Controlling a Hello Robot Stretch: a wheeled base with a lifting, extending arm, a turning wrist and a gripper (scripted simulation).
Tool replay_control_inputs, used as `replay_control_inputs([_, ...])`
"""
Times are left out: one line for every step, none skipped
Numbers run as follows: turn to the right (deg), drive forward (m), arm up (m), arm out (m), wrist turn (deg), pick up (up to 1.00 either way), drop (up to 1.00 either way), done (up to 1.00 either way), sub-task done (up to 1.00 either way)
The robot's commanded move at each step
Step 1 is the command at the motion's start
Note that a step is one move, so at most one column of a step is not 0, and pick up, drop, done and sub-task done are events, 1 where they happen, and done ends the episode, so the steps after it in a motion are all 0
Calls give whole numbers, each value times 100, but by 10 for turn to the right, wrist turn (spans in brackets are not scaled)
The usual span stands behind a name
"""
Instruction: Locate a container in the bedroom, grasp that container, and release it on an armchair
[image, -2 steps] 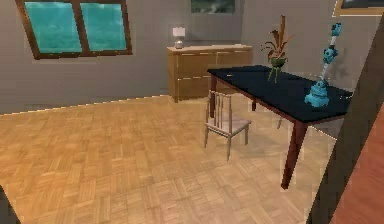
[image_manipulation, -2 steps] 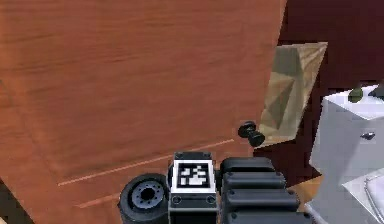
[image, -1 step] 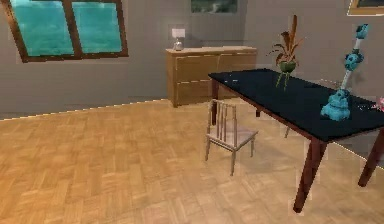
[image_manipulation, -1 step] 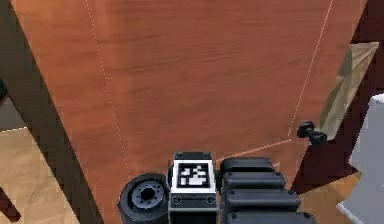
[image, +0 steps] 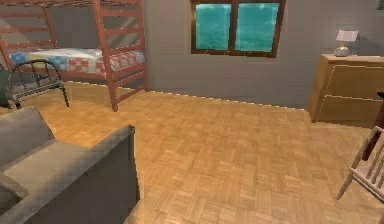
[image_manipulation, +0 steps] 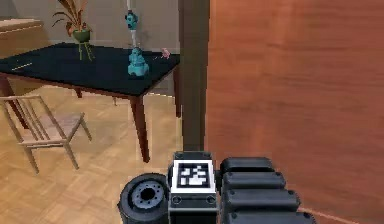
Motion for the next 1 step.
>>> replay_control_inputs([0, 35, 0, 0, 0, 0, 0, 0, 0])
